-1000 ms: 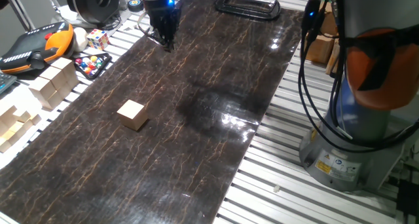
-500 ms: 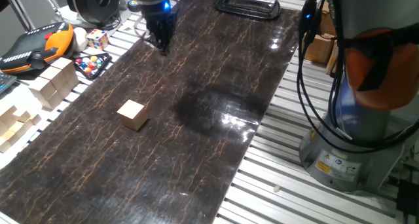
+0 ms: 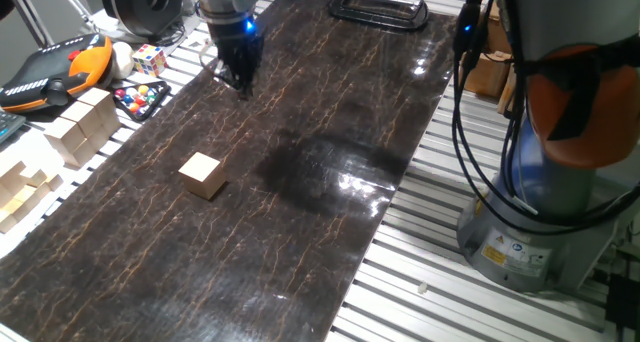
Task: Pick up one small block
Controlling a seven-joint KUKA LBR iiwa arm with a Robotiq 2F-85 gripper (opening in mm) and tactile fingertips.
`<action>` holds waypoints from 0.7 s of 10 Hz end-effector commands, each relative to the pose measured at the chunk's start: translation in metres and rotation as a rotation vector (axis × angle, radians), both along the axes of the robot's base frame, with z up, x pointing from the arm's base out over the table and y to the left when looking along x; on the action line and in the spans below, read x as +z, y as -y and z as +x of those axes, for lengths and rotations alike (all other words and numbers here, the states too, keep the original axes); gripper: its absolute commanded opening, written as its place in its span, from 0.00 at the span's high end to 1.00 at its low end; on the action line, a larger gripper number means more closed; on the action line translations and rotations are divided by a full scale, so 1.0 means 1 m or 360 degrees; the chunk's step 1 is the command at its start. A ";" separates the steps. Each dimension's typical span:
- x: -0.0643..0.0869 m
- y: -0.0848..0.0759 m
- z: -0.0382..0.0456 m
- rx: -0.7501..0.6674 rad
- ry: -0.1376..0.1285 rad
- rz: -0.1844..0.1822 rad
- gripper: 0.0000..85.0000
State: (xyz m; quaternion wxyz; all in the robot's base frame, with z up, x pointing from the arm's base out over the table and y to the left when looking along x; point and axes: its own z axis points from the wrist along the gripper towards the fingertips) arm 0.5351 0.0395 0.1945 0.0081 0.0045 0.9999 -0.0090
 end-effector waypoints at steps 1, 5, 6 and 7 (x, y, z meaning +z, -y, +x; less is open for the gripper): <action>-0.003 -0.002 0.0005 0.0018 0.0004 -0.0006 0.99; -0.021 -0.011 0.0078 0.0003 0.0009 -0.0010 0.99; -0.026 -0.013 0.0100 0.0015 0.0004 0.0004 0.99; -0.033 -0.018 0.0108 0.0018 0.0007 0.0058 0.99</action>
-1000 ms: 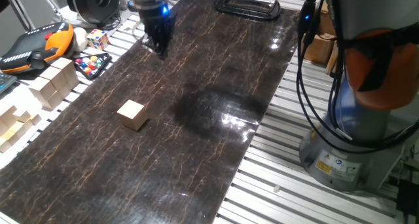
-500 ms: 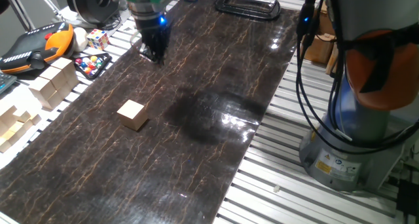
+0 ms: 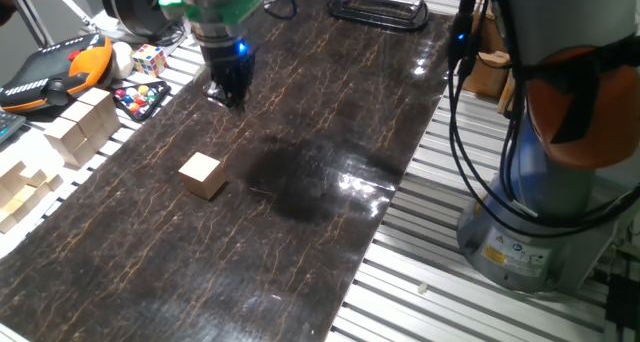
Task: Pick up one small block
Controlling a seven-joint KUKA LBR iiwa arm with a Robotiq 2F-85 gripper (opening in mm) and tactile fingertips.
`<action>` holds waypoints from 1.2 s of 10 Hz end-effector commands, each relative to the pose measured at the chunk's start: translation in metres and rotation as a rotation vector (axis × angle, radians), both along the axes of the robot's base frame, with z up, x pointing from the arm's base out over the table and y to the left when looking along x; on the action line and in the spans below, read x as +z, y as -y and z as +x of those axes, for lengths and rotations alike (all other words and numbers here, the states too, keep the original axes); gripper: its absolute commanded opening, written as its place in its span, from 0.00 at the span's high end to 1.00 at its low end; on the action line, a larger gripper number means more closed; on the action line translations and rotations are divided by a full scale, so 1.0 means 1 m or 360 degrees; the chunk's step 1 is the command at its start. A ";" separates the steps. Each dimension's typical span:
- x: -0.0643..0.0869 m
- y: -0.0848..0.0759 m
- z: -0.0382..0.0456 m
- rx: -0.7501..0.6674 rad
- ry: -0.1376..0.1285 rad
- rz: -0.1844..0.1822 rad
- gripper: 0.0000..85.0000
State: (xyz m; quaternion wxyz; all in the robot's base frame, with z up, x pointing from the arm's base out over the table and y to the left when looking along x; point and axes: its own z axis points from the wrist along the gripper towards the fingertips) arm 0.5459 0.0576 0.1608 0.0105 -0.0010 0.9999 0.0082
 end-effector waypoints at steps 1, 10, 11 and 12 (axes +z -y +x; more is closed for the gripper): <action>-0.005 -0.004 0.0005 0.0005 0.0001 0.0023 0.99; -0.014 -0.007 0.0010 0.0074 -0.0034 -0.0005 0.99; -0.014 -0.007 0.0010 0.0071 -0.0042 -0.0024 0.99; -0.014 -0.007 0.0010 0.0073 -0.0042 -0.0022 0.99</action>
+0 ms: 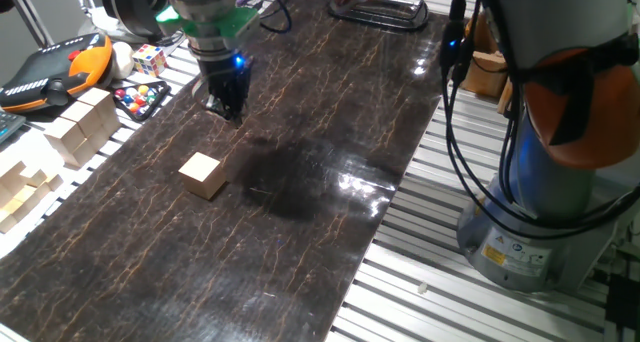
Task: Pick up one small block
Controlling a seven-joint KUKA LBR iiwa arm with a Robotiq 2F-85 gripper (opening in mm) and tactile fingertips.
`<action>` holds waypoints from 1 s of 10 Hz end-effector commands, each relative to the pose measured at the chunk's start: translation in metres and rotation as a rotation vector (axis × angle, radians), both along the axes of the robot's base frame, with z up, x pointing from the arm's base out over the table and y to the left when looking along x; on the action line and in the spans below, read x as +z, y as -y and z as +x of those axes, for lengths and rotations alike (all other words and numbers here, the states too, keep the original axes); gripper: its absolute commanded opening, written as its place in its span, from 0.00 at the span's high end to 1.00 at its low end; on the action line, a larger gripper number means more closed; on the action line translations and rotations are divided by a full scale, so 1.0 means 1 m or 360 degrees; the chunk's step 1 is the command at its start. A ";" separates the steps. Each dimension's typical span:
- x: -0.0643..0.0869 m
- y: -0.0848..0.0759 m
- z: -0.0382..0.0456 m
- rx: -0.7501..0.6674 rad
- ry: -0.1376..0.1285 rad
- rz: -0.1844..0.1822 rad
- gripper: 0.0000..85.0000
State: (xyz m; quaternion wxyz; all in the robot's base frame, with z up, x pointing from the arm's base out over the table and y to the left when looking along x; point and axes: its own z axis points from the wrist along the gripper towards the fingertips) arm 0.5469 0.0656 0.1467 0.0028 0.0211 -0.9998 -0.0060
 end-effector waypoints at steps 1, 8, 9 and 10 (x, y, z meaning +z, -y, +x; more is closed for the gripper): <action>0.000 0.001 0.0001 -0.0025 0.0000 0.0010 0.99; 0.001 -0.036 0.0102 -0.0130 0.0089 -0.0001 0.19; -0.003 -0.038 0.0131 -0.0118 0.0091 0.0004 0.08; -0.007 -0.039 0.0164 -0.0124 0.0091 0.0016 0.00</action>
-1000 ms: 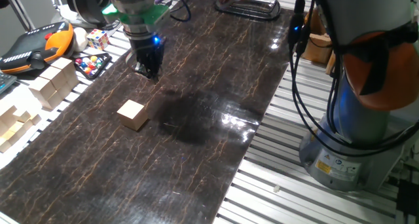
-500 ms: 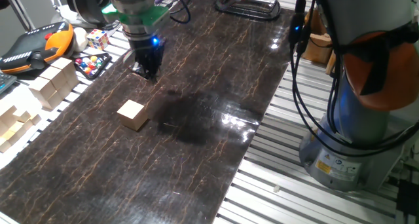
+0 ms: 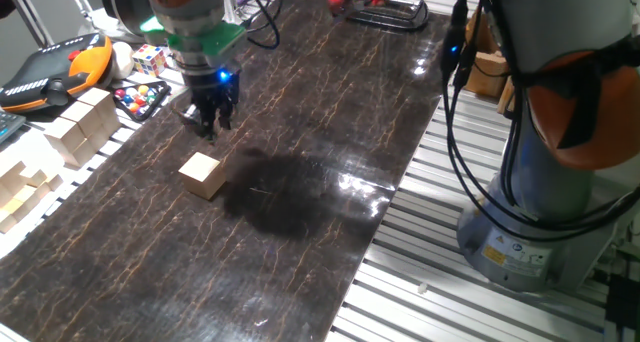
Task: Pick up one small block
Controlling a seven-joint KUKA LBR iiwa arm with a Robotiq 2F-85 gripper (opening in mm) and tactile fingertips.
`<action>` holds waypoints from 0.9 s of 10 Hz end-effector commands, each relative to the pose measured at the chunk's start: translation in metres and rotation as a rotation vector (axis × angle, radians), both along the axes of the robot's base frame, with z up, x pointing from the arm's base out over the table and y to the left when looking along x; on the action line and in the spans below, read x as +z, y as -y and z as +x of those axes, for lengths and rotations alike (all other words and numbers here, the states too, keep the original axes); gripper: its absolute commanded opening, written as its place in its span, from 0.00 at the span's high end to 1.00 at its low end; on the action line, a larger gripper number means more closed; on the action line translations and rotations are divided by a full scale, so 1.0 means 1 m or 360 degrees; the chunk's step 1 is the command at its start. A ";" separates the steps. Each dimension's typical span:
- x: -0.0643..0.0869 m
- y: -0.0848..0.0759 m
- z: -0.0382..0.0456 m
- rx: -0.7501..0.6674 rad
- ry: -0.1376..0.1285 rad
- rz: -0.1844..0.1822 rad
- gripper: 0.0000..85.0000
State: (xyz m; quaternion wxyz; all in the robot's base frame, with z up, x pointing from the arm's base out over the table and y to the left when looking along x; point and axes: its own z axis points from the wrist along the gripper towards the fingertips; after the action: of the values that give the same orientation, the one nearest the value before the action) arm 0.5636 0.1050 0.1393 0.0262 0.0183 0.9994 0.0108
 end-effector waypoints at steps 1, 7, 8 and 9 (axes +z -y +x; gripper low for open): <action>-0.003 -0.002 0.0016 -0.0008 0.0000 -0.0001 0.00; -0.036 -0.026 0.0139 -0.0069 0.0000 0.0037 0.00; -0.044 -0.030 0.0161 -0.0079 0.0009 0.0045 0.00; -0.050 -0.034 0.0172 -0.0081 0.0019 0.0045 0.00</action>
State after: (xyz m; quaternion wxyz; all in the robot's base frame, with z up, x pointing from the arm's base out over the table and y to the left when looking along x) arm 0.5808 0.1388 0.0890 0.0324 0.0439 0.9982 0.0244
